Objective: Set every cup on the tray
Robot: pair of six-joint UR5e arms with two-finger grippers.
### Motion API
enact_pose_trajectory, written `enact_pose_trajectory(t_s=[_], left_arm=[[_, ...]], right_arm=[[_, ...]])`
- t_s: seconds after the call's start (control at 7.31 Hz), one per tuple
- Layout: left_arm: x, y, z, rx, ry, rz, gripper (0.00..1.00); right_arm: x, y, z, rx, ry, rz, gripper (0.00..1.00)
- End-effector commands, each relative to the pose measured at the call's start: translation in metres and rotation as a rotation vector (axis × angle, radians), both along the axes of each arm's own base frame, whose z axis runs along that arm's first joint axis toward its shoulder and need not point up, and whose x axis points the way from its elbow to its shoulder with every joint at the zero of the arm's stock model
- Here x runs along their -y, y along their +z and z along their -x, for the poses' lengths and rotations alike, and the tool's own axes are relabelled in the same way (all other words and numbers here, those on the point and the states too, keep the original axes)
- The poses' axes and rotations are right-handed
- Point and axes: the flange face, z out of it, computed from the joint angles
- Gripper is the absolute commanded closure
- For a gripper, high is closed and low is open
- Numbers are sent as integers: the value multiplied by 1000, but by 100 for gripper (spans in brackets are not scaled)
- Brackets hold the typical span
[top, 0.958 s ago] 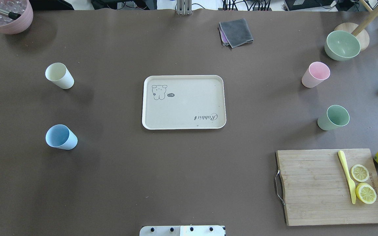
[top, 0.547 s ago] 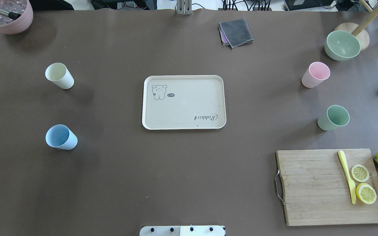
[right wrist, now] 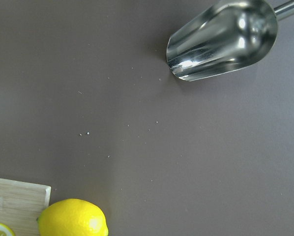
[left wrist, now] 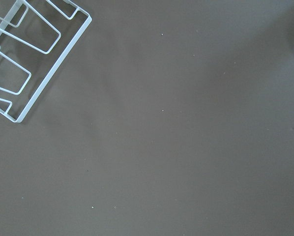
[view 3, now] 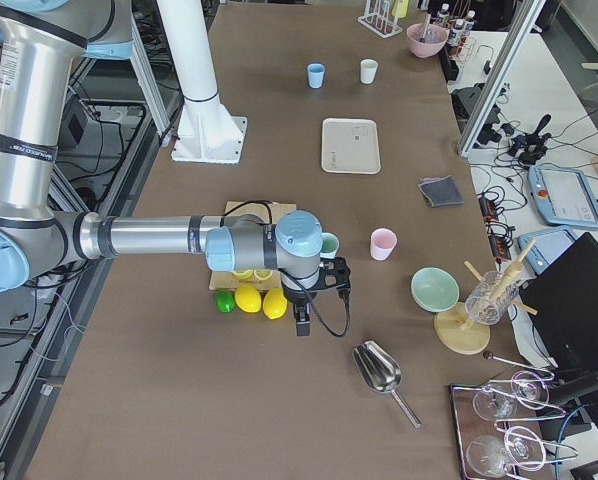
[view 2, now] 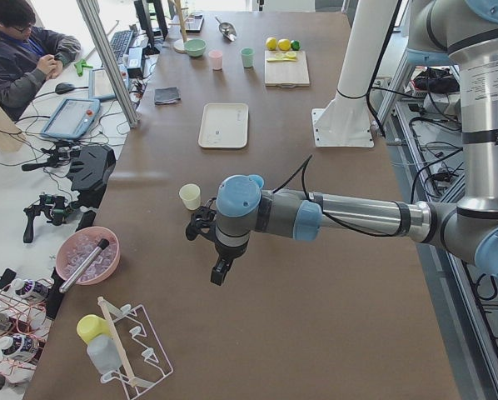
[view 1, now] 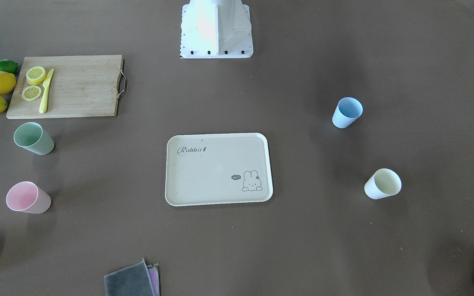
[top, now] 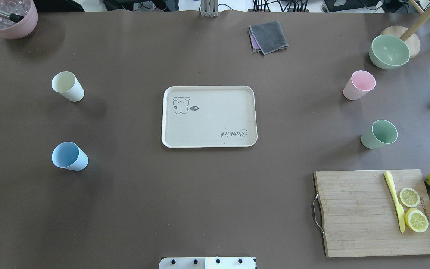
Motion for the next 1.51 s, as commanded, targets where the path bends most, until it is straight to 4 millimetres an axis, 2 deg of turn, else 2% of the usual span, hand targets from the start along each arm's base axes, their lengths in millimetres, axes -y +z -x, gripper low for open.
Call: enact_pose_trajectory(t_s=[0.0, 0.14, 0.27, 0.41, 0.68, 0.82, 0.96, 1.09, 1.23, 1.37], left_arm=[[4, -17, 0, 1, -2, -40, 2], [7, -29, 0, 1, -1, -67, 2], [30, -49, 1, 4, -4, -121, 2], [51, -66, 1, 5, -4, -178, 2], [87, -56, 2, 9, 1, -215, 2], [104, -66, 1, 7, -2, -242, 2], [111, -72, 0, 9, -1, -283, 2], [118, -77, -1, -13, -54, -274, 2], [137, -98, -30, -50, -72, -239, 2], [157, -104, -84, -92, -62, -162, 2]], right_arm=[[10, -17, 1, 6, 3, -46, 0], [21, -34, 0, 10, 13, -142, 0], [31, -40, 0, 8, 14, -226, 0], [33, -31, 1, 14, 14, -245, 0], [31, -32, 0, 20, 39, -263, 0], [31, -31, -1, 24, 42, -282, 0], [36, -41, 0, 30, 62, -302, 0], [54, -55, 3, 54, 133, -256, 0], [70, -70, 27, 82, 191, -186, 0], [93, -89, 55, 110, 211, -154, 0]])
